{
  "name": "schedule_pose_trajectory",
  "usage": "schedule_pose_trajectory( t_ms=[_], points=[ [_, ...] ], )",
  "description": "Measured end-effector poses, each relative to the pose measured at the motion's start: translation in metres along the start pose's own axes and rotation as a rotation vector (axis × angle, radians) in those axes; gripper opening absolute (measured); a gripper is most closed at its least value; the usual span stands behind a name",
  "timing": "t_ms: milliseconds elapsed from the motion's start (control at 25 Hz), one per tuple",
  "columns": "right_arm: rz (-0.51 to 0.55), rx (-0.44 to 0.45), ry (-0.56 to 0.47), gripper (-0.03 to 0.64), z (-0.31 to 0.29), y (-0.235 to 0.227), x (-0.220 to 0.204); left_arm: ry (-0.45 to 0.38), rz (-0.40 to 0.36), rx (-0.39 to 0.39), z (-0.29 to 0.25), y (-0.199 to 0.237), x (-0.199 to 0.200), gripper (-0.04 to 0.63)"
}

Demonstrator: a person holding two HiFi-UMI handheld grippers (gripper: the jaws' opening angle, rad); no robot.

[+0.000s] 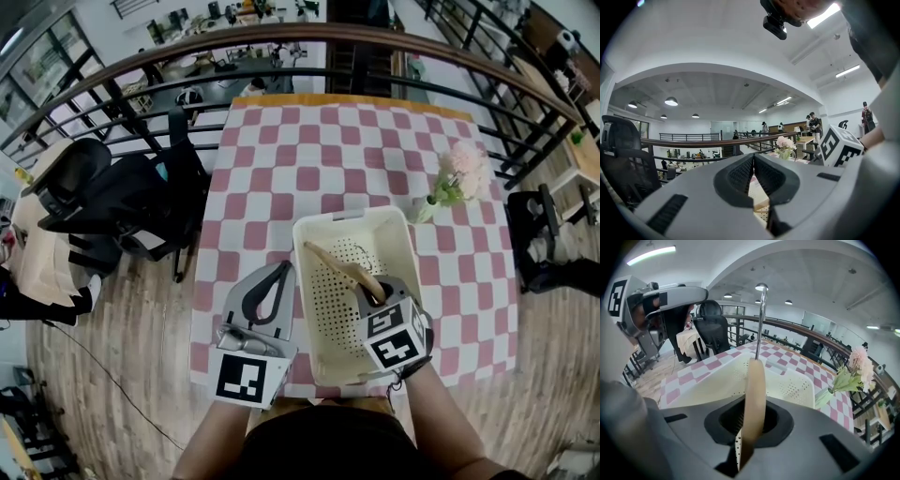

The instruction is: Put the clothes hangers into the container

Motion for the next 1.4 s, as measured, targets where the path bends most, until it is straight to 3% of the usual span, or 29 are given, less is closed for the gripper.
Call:
schedule_pose_trajectory(
  t_ms=[640,800,1400],
  points=[
    [0.004,-0.021,-0.031,0.041,0.011,-0.011,-0.007,-0.007,-0.011,-0.038,-0.003,-0.018,0.004,0.009],
    [0.012,-0.038,-0.04,0.117,0.012,-0.013,-0.008,-0.008,-0.006,-0.041,-0.002,-0.02,0.003,0.009],
    [0.019,-0.069,-0.056,0.116,0.016,-0.02,-0.009,-0.012,-0.013,-0.071,-0.008,-0.027,0.003,0.009]
  ],
)
Point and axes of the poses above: the fingertips, and each gripper's own axes: z backward along the fingers, y to its left, x out of its top, the point moved 5 cm from there along z, backward along the fingers, and after that the axes turned 9 degrees about -z, right-handed, at the moved point
